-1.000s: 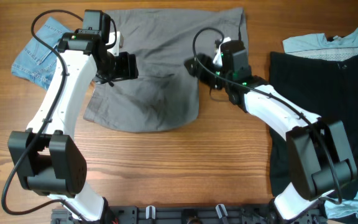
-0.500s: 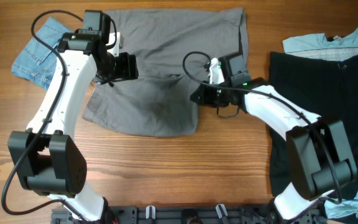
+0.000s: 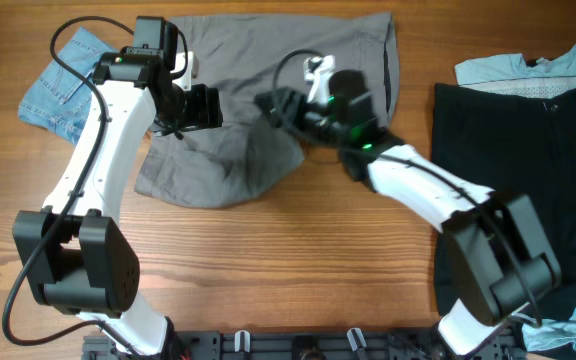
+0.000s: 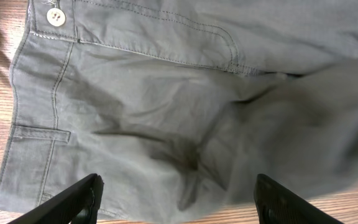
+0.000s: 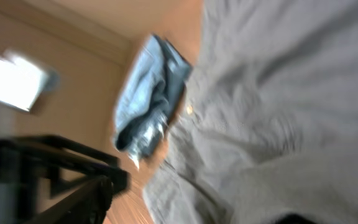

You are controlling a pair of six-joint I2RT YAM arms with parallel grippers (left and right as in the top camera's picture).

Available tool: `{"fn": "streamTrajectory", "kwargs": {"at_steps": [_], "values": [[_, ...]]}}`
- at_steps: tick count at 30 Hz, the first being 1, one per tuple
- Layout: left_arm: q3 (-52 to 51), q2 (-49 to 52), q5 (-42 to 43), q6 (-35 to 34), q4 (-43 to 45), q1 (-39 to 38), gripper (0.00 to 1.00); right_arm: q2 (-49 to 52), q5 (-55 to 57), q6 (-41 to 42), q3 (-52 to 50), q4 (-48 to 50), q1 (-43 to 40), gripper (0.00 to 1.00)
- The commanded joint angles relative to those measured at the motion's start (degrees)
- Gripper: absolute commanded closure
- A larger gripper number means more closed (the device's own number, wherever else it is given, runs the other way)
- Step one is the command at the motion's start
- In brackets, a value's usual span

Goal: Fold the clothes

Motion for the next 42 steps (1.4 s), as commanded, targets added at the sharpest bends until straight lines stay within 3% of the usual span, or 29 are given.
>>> {"fn": "streamTrajectory", "kwargs": {"at_steps": [1, 8, 12, 16, 21, 23, 24, 25, 26, 29, 32, 36, 37, 39, 40, 41, 42], "values": [[0.6, -0.4, -0.2, 1.1, 0.1, 0.1, 0.21, 2.3, 5.1, -6.8, 0.4, -5.9, -0.1, 0.26], [0.6, -0.4, -0.2, 1.2, -0.2, 0.1, 0.19, -1.0, -11.0, -15.2, 0.4, -23.2, -11.1, 0.27], [0.6, -0.4, -0.2, 1.2, -0.1, 0.1, 0.18, -2.6, -14.4, -19.6, 0.4, -31.9, -17.0, 0.3], [0.6, -0.4, -0.2, 1.2, 0.8, 0.1, 0.18, -2.5, -14.9, -23.3, 0.4, -38.7, -16.4, 0.3], [0.6, -0.4, -0.2, 1.1, 1.0, 0.1, 0.18, -2.4, -14.4, -23.6, -0.5, -43.5, -10.5, 0.19], [0.6, -0.4, -0.2, 1.1, 1.1, 0.1, 0.18, -2.4, -12.9, -23.4, -0.8, -41.6, -8.1, 0.41], [0.6, -0.4, -0.2, 1.1, 1.0, 0.1, 0.18, -2.4, -11.2, -23.6, -0.7, -40.4, -7.1, 0.68], [0.6, -0.4, -0.2, 1.1, 1.0, 0.1, 0.18, -2.6, -9.7, -23.4, -0.3, -40.8, -7.0, 0.85], [0.6, -0.4, -0.2, 1.1, 0.8, 0.1, 0.18, -2.8, -9.1, -23.4, 0.7, -42.7, -7.3, 0.96], [0.6, -0.4, -0.2, 1.2, 0.3, 0.1, 0.18, -4.4, -8.9, -23.6, 4.5, -52.1, -8.6, 0.96], [0.6, -0.4, -0.2, 1.2, 0.6, 0.1, 0.18, -7.6, -22.6, -19.8, 9.4, -59.6, -8.8, 0.96], [0.6, -0.4, -0.2, 1.1, 1.4, 0.1, 0.18, -10.3, -23.7, -8.9, 9.7, -54.8, -6.6, 0.96], [0.6, -0.4, -0.2, 1.1, 1.4, 0.1, 0.18, -10.0, -19.9, -6.8, 9.7, -49.7, -5.1, 0.95], [0.6, -0.4, -0.2, 1.1, 1.4, 0.1, 0.18, -8.9, -12.0, -6.3, 9.7, -41.9, -3.0, 0.74], [0.6, -0.4, -0.2, 1.1, 1.4, 0.1, 0.18, -8.3, -7.1, -6.3, 9.7, -38.5, -1.9, 0.56], [0.6, -0.4, -0.2, 1.1, 1.3, 0.1, 0.18, -7.4, -1.7, -6.3, 9.7, -35.5, -0.9, 0.27], [0.6, -0.4, -0.2, 1.1, 1.2, 0.1, 0.18, -6.2, 3.6, -6.8, 9.7, -33.0, 0.1, 0.19]]}}
